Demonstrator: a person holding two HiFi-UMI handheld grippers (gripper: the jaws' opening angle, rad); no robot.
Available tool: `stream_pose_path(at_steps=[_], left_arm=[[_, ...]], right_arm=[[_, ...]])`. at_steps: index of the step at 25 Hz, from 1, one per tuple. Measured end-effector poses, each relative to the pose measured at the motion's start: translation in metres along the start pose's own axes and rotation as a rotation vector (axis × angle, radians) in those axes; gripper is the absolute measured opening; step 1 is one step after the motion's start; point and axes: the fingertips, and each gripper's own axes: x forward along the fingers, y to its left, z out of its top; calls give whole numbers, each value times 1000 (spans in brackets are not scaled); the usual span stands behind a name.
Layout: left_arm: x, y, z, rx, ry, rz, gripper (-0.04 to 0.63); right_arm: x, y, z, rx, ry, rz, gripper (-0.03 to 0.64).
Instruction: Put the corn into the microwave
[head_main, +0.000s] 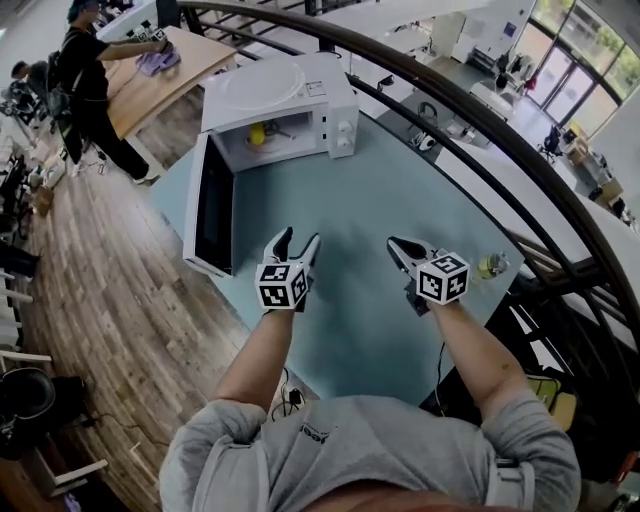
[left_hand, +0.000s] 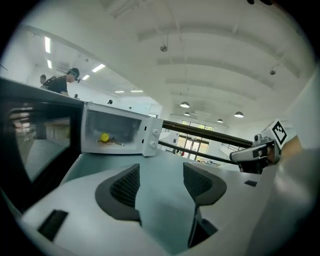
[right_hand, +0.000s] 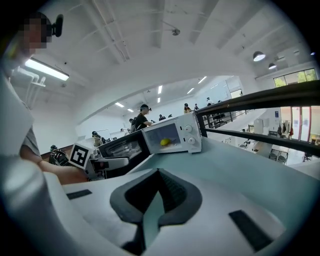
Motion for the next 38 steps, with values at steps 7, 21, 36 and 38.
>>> stream_pose_path(at_steps=[7, 21, 36, 38], left_arm=[[-83, -52, -3, -2, -37, 4, 175], [-228, -178, 22, -3, -176, 7, 31], [-354, -256, 0, 33, -183, 66, 18], [-364, -257, -1, 39, -182, 71, 19]], right_arm=[[-67, 25, -15, 9, -32, 28, 18], [-228, 74, -44, -43, -12, 88, 17], [-329, 128, -43, -133, -43, 207, 17], [-334, 138, -45, -143, -51, 226, 17]])
